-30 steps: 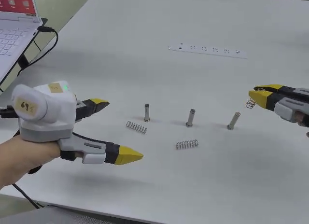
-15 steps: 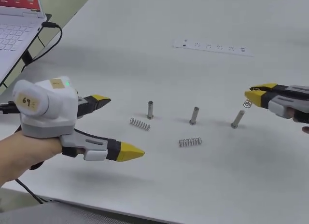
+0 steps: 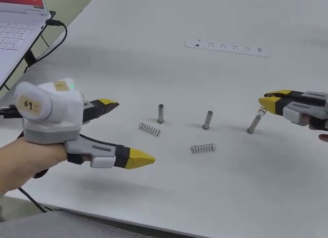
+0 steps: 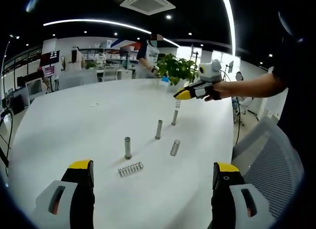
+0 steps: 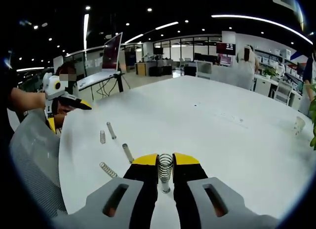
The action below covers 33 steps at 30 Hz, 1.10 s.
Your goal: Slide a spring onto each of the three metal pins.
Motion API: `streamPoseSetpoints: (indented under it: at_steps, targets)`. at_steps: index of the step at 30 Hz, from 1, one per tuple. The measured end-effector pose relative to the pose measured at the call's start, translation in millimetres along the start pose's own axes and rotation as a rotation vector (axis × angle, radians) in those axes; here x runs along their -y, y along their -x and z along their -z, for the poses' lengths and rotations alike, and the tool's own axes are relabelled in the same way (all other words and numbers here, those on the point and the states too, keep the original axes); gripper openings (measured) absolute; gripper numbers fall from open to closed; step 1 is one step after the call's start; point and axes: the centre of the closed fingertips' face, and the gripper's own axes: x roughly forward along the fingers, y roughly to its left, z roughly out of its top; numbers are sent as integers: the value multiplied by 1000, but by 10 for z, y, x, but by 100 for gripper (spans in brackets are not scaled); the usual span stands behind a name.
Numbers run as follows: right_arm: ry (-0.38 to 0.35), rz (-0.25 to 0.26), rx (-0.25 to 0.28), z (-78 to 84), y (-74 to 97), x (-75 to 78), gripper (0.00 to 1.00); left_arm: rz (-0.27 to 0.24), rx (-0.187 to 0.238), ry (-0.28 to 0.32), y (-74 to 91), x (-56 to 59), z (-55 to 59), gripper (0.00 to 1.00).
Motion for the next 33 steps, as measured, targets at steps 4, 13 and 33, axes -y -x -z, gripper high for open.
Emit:
streamPoseSetpoints:
  at_steps: [4,13,33]
  targets:
    - [-3,-4,-1,9,-12,-1,8,-2,-3,0,6,-3,3,98]
    - [-16,-3,-5,46,-16,16,8,-1,-6,5,15,1,24,98]
    - [-18,-9,-23,95,-60,-4,8,-1,-15,13,27,6,48,98]
